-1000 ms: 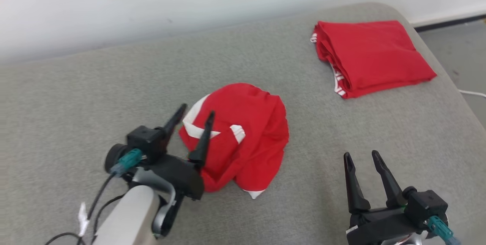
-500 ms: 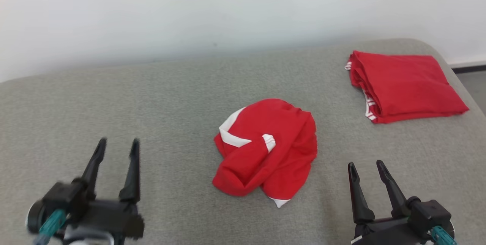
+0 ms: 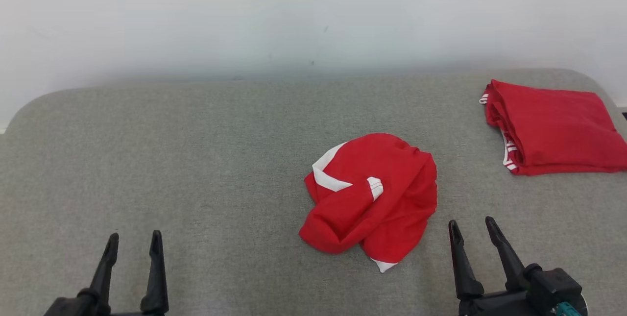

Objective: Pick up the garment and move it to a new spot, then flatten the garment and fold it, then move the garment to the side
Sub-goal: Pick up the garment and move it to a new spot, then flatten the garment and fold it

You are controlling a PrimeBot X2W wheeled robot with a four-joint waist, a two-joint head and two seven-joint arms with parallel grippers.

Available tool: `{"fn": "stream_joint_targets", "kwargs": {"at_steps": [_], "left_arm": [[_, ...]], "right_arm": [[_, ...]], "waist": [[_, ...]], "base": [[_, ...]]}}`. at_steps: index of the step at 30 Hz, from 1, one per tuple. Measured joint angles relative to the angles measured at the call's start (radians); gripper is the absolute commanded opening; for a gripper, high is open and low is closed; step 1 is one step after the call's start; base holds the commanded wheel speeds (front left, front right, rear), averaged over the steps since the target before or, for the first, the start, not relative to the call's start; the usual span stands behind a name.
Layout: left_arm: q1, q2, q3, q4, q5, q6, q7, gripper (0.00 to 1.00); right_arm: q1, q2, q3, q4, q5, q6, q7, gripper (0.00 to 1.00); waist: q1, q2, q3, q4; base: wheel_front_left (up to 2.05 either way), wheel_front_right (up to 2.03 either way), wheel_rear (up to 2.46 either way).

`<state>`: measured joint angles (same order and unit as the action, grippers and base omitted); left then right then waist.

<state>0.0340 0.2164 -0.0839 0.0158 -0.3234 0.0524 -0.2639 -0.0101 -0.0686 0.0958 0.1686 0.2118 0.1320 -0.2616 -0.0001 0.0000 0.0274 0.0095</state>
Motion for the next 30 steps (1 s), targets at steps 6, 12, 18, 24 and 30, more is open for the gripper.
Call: {"fn": "stream_joint_targets", "kwargs": {"at_steps": [6, 12, 18, 24, 30], "left_arm": [[0.027, -0.042, 0.036, 0.000, 0.034, -0.036, 0.000, 1.00], [0.031, -0.074, 0.075, 0.015, 0.058, -0.075, 0.000, 1.00], [0.030, -0.097, 0.103, 0.025, 0.088, -0.103, 0.000, 1.00], [0.030, -0.112, 0.127, 0.033, 0.106, -0.121, 0.000, 1.00], [0.029, -0.126, 0.137, 0.033, 0.127, -0.131, 0.000, 1.00]], "right_arm": [[0.011, 0.000, 0.004, 0.007, 0.000, 0.000, 0.000, 1.00], [0.013, 0.001, 0.009, 0.012, 0.001, 0.000, 0.000, 1.00], [0.013, 0.000, 0.009, 0.016, 0.008, 0.000, 0.000, 1.00], [0.016, 0.001, 0.008, 0.016, 0.008, 0.000, 0.000, 1.00], [0.016, 0.001, 0.006, 0.017, 0.008, 0.000, 0.000, 1.00]], "waist": [[0.0000, 0.0000, 0.000, 0.020], [0.0001, 0.0000, -0.004, 0.021], [0.0001, 0.0000, -0.003, 0.016], [0.0001, 0.0000, -0.004, 0.014], [0.0001, 0.0000, -0.003, 0.015]], "base": [[0.00, 0.00, 0.00], [0.00, 0.00, 0.00], [0.00, 0.00, 0.00], [0.00, 0.00, 0.00], [0.00, 0.00, 0.00]]}}
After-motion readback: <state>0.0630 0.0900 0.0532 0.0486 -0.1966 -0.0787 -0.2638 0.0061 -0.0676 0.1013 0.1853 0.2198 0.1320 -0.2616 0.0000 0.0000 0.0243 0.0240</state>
